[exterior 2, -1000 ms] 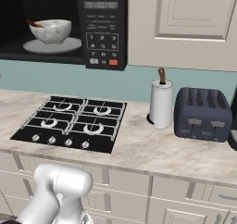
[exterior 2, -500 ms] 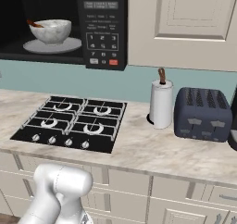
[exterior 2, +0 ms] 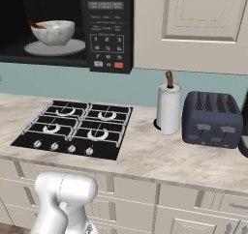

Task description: The microwave is finished heating the chicken drumstick and avocado. Take the bowl containing the food and place it on the dining counter.

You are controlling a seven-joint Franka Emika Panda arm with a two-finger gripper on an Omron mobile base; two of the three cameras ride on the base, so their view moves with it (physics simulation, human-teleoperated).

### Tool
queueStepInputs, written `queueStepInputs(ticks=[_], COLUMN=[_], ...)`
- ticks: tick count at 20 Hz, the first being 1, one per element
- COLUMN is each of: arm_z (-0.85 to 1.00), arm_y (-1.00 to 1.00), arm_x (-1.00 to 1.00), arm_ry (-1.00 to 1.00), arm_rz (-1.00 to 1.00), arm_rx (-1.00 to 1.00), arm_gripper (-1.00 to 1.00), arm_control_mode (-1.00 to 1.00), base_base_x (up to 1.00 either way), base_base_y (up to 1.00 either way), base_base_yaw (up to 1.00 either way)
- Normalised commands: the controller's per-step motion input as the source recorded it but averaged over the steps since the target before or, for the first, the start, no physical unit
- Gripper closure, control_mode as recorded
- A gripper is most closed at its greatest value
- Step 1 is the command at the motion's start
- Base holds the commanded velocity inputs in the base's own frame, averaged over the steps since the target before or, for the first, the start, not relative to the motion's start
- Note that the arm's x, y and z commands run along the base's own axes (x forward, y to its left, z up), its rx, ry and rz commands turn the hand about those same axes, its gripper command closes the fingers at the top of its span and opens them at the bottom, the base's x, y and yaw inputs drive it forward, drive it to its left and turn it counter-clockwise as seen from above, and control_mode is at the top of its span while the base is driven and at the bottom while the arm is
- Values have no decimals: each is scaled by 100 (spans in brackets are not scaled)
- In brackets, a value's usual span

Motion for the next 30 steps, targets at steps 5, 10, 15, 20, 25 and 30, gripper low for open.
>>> queueStepInputs(ticks=[5,10,15,20,25,30], arm_z=[10,10,0,-15,-42,-21], arm_y=[-100,-99,-72,-5,89,79], arm_x=[10,59,69,89,95,100], arm_ry=[24,25,37,39,25,23], arm_rz=[8,22,30,36,22,16], arm_rx=[20,23,32,30,17,20], arm_gripper=[-100,-100,-100,-100,-100,-100], arm_control_mode=[-100,-100,-100,-100,-100,-100], base_base_x=[0,0,0,0,0,0], base_base_y=[0,0,0,0,0,0], base_base_yaw=[0,0,0,0,0,0])
